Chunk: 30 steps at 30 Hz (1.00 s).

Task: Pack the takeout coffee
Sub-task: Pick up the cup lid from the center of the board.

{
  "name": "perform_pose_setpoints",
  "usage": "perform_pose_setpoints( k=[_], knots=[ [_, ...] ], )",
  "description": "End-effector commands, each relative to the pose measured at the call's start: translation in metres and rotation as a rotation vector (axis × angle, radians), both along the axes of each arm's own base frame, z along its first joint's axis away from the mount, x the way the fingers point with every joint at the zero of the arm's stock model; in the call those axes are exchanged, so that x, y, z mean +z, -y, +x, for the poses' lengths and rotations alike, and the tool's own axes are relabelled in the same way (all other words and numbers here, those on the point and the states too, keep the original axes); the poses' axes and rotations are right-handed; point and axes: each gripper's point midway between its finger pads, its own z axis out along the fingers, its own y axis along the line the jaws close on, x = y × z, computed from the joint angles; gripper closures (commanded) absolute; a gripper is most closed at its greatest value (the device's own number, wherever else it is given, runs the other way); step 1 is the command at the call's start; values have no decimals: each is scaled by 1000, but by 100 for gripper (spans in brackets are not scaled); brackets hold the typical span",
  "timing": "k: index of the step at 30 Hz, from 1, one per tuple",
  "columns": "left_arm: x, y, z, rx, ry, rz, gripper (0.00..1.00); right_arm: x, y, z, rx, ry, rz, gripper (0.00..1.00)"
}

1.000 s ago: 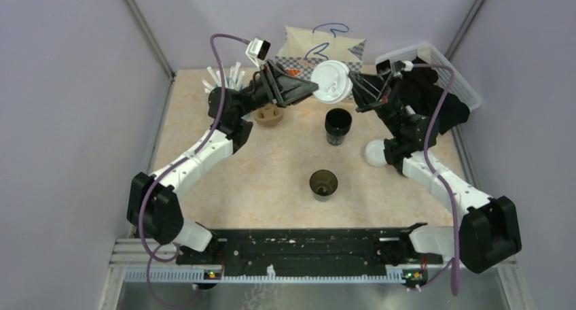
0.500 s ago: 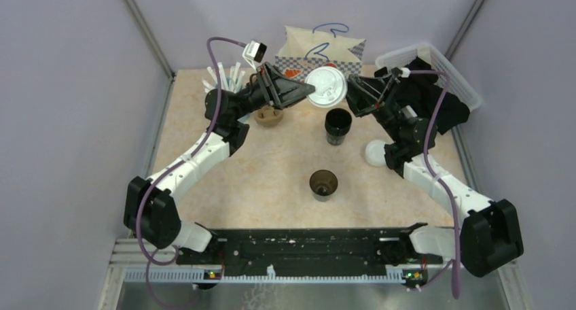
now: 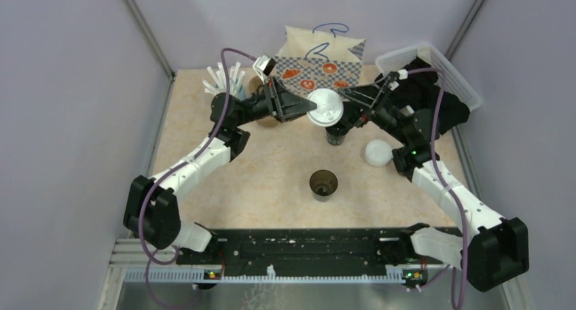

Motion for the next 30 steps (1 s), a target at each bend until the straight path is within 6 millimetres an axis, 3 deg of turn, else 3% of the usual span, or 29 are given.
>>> perform_pose_setpoints(
  k=[1, 9, 22, 30],
  knots=[
    [-13, -3, -16, -63, 14, 44, 77, -20, -11, -11, 35, 65, -225, 31],
    [-71, 1, -24, -168, -82, 161, 75, -90, -18, -21, 118, 12, -454, 30],
    [-154, 8, -33, -303, -202, 332, 74, -173, -14, -41, 219, -34, -642, 30],
    [-192, 23, -34, -324, -224, 381, 74, -221, -7, -51, 257, -90, -744, 40]
  ],
)
